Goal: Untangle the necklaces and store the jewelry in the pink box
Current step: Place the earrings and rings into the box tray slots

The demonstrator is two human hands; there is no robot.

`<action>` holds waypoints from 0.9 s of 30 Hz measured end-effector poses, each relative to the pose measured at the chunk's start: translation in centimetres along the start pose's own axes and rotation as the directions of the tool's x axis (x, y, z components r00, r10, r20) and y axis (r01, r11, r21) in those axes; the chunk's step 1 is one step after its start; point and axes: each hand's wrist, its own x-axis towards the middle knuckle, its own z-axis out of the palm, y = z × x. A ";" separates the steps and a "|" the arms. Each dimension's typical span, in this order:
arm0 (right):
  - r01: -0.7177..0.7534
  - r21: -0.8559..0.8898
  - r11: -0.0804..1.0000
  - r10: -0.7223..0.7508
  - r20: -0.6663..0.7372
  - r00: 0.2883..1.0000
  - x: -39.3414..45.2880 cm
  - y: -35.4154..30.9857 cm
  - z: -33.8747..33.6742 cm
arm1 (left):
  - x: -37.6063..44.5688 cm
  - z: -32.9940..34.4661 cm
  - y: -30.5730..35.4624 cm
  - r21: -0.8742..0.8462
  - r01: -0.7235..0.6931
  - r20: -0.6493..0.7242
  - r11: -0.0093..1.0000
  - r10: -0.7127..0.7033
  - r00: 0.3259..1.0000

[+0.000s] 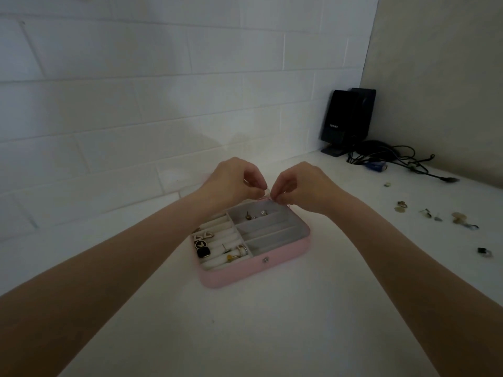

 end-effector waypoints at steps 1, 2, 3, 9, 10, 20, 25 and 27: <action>0.003 -0.026 1.000 -0.003 -0.002 1.000 0.0 0.1 0.1 | -0.1 0.0 -0.2 0.000 0.003 0.006 1.000 -0.003 1.000; 0.005 -0.028 1.000 -0.005 -0.006 1.000 -0.1 0.2 0.1 | -0.1 -0.1 -0.3 -0.004 0.006 0.006 1.000 -0.006 1.000; 0.008 -0.011 1.000 -0.008 -0.012 1.000 -0.1 0.3 0.1 | -0.1 -0.1 -0.4 -0.011 0.013 0.006 1.000 -0.013 1.000; -0.005 0.209 0.978 0.012 -0.031 0.999 -0.3 0.1 0.2 | -0.7 -0.2 0.3 -0.332 0.150 0.174 0.931 -0.096 0.980; -0.022 0.251 0.968 0.032 -0.036 0.999 -0.3 0.0 0.2 | -0.8 -0.3 0.3 -0.392 0.186 0.182 0.901 -0.123 0.976; -0.026 0.233 0.972 0.019 0.032 0.999 0.2 -0.5 0.2 | -1.0 -1.0 -0.4 -0.176 0.155 0.102 0.972 -0.139 0.985; -0.073 0.269 0.960 0.054 0.076 0.996 0.0 -0.1 -0.1 | -0.7 -1.0 -0.1 -0.046 0.062 0.105 0.997 -0.057 0.993; -0.086 0.258 0.962 0.078 0.042 0.996 0.2 0.4 -0.2 | -0.4 -0.6 0.1 -0.029 0.057 0.105 0.998 -0.054 0.993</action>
